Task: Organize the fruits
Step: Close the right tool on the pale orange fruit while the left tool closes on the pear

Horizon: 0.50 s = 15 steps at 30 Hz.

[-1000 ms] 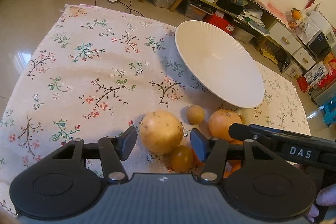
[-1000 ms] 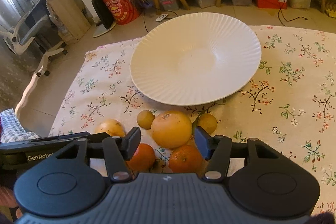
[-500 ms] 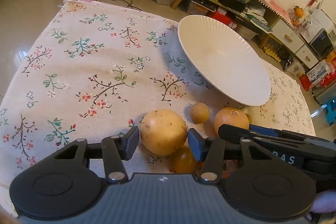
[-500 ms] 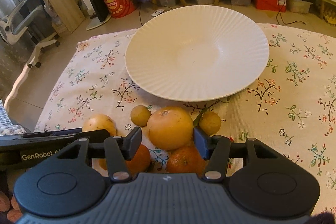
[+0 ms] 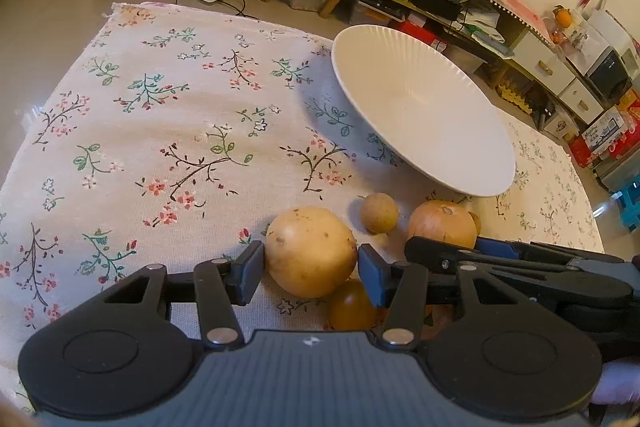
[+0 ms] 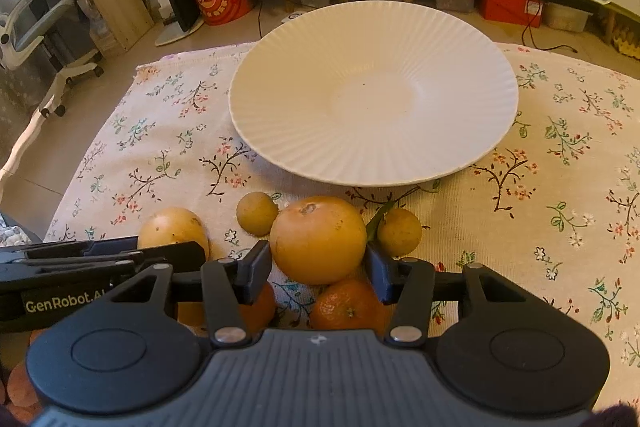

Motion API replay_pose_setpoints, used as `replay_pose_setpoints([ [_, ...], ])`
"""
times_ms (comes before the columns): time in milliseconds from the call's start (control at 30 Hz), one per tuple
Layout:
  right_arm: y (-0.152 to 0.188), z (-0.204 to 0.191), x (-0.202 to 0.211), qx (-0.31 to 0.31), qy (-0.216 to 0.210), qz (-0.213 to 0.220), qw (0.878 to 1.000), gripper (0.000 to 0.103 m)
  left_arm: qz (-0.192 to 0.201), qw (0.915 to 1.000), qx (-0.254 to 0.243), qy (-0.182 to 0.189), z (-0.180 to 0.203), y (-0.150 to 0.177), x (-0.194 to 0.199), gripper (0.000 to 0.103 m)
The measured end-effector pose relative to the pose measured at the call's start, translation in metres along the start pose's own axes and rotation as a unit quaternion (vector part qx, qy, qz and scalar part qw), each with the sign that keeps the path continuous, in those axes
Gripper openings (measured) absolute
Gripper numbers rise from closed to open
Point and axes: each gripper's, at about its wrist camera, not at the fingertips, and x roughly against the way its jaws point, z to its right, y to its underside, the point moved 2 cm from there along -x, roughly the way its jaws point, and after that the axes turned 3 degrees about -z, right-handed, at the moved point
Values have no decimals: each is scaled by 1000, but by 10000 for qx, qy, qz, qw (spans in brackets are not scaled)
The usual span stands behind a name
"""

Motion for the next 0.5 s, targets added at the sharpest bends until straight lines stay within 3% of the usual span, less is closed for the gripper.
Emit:
replay_pose_setpoints([
  [500, 0, -1, 9, -31, 16, 12, 10000, 45, 137, 9999, -21, -4, 4, -4, 11, 28],
])
